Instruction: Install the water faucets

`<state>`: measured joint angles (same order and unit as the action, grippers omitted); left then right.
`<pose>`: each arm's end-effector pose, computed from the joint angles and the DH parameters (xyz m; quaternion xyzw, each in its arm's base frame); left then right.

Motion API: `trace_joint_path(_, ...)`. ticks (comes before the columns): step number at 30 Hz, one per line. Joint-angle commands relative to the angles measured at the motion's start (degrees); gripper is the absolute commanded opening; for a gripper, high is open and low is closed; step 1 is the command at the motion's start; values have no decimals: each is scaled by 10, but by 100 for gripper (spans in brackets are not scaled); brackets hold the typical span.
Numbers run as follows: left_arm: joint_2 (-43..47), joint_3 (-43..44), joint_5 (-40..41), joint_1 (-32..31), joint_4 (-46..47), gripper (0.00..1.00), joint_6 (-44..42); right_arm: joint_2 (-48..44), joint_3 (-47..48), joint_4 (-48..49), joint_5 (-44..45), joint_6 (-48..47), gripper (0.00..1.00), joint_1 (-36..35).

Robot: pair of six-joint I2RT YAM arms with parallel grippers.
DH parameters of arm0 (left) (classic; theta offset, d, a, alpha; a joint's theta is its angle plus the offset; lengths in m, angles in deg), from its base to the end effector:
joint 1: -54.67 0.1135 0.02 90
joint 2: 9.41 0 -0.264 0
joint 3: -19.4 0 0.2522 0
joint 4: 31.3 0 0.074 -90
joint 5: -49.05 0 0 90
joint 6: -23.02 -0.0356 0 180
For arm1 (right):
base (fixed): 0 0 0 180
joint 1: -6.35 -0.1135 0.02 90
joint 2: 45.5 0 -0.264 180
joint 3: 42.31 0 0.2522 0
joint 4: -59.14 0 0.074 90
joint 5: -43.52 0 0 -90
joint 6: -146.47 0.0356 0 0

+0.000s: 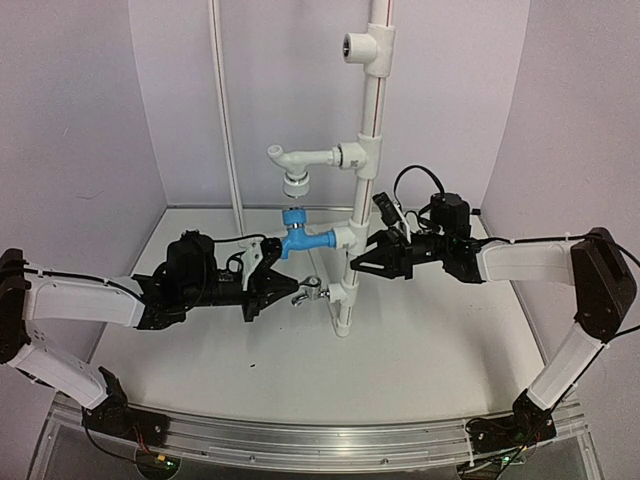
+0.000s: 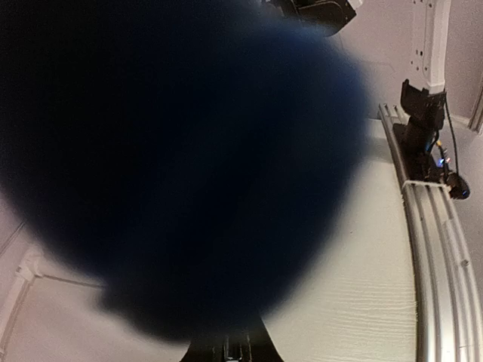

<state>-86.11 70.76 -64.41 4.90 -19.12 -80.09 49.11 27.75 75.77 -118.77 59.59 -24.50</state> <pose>0.1772 -0.2314 0.2382 0.5079 0.5886 -0.3425 0.5275 0.2871 0.2110 0.2602 -0.5219 0.4985 0.5804 0.3771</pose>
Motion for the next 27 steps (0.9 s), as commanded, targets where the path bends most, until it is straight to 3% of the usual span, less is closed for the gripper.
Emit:
trace_joint_path(1, 30, -10, 24, -64, -53, 0, -134, 12, 29, -46, 6, 124, 0, 7)
trace_joint_path(20, -20, -20, 349, -189, -104, 1, -410, 19, 37, -47, 6, 122, 0, 8)
trace_joint_path(23, -35, -22, 395, -204, -101, 16, -425, 21, 40, -46, 6, 122, 0, 7)
trace_joint_path(27, -13, -27, 390, -217, -83, 28, -387, 22, 41, -46, 5, 121, 0, 8)
